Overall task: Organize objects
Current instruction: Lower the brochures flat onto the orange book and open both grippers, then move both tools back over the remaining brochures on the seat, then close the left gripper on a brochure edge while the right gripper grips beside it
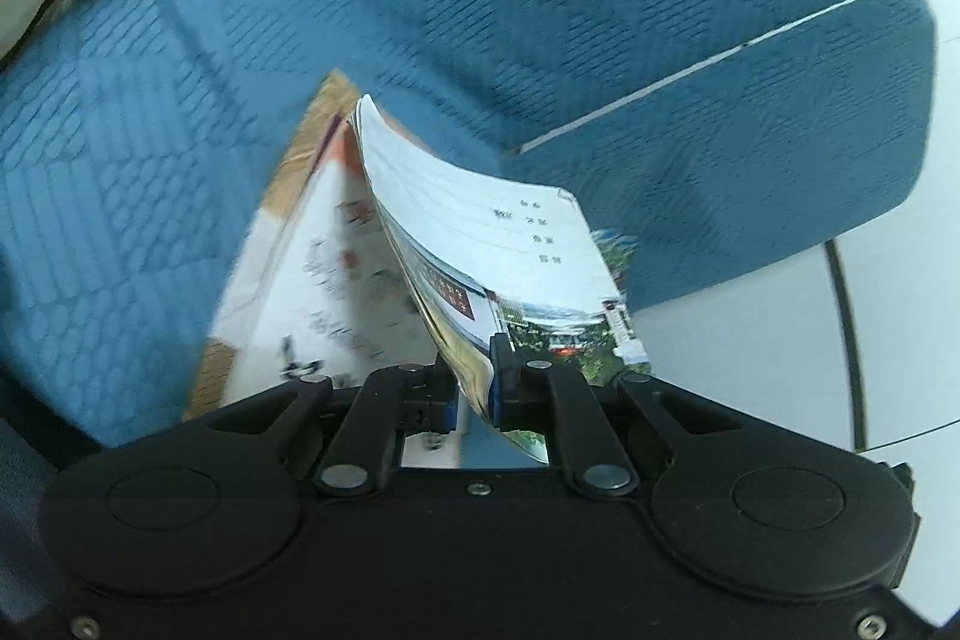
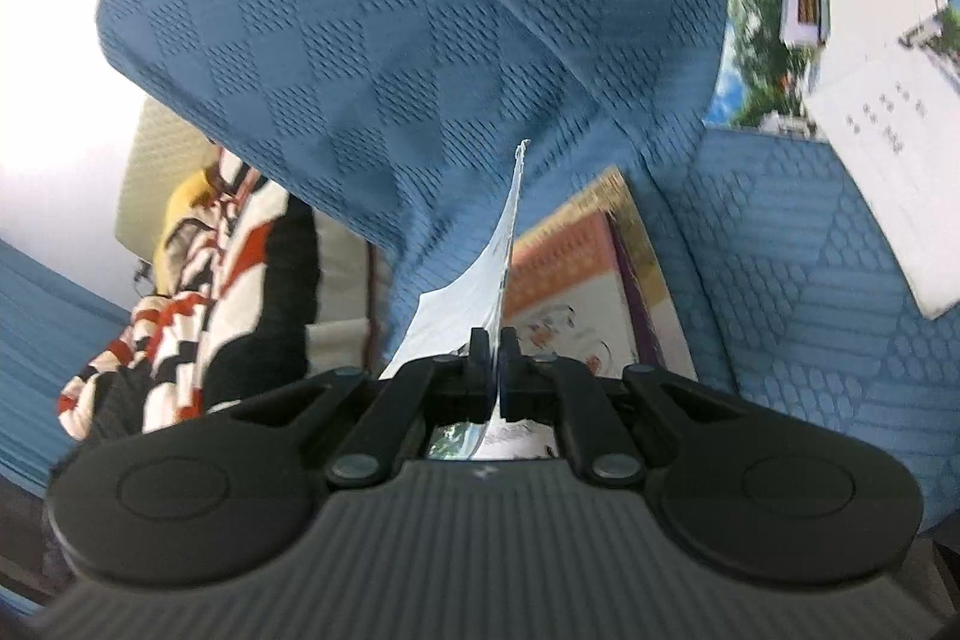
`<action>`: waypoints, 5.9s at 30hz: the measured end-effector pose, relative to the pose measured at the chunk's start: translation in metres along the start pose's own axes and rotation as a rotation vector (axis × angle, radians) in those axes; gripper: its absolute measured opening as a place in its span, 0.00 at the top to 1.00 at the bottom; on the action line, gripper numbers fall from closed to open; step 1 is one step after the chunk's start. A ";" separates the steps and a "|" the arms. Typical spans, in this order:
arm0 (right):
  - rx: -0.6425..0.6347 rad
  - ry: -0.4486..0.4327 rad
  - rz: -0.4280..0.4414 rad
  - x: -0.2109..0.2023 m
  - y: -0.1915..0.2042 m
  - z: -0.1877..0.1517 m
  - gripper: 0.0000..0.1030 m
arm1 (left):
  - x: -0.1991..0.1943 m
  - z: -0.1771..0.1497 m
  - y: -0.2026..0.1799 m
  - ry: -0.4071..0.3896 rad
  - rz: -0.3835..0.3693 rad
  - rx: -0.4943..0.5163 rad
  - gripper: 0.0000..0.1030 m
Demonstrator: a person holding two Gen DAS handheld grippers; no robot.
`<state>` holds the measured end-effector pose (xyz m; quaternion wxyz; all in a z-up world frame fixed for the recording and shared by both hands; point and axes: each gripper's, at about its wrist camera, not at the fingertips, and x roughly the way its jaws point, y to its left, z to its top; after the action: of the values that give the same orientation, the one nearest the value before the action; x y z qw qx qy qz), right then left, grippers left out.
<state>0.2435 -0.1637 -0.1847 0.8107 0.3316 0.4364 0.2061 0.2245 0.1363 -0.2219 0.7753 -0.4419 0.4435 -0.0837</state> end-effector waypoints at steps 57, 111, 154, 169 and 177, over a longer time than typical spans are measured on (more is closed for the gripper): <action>-0.327 -0.121 -0.247 -0.090 0.020 -0.013 0.29 | -0.068 -0.061 -0.110 -0.110 0.243 0.441 0.01; -0.221 -0.289 -0.515 -0.190 -0.119 -0.023 0.19 | 0.046 -0.171 -0.215 -0.029 0.131 0.684 0.01; -0.115 -0.176 -0.363 -0.062 -0.216 0.079 0.70 | 0.266 -0.095 -0.151 0.133 0.123 0.361 0.52; -0.072 -0.144 -0.345 -0.044 -0.233 0.083 0.73 | 0.297 -0.063 -0.132 0.187 -0.045 0.164 0.52; -0.009 -0.170 -0.331 -0.050 -0.241 0.084 0.72 | 0.293 -0.062 -0.106 0.277 -0.201 -0.035 0.56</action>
<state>0.2986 -0.3925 -0.2957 0.8689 0.2677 0.4141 0.0432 0.3786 -0.1171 -0.3347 0.6867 -0.4816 0.5011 -0.2133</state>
